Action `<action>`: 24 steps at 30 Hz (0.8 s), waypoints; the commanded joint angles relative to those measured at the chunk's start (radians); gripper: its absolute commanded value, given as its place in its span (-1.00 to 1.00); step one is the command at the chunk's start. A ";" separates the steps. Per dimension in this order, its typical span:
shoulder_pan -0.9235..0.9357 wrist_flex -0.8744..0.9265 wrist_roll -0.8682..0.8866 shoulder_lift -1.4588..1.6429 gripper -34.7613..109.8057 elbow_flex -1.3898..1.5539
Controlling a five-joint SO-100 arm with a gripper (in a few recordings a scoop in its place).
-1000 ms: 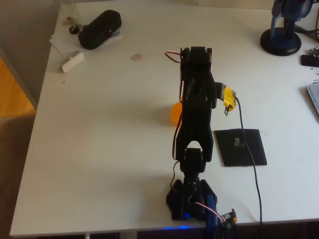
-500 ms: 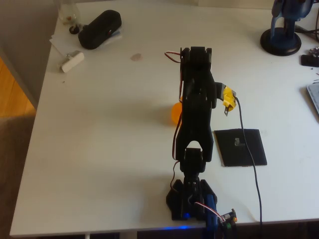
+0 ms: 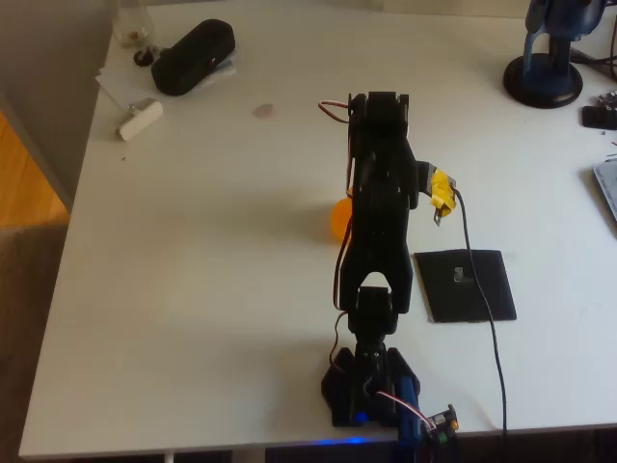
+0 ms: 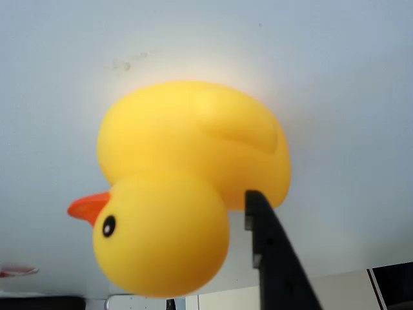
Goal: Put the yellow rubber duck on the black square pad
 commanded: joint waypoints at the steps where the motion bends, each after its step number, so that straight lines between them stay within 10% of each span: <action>1: 0.017 0.011 -0.008 0.011 0.16 0.012; 24: -0.097 0.015 0.000 0.026 0.16 0.012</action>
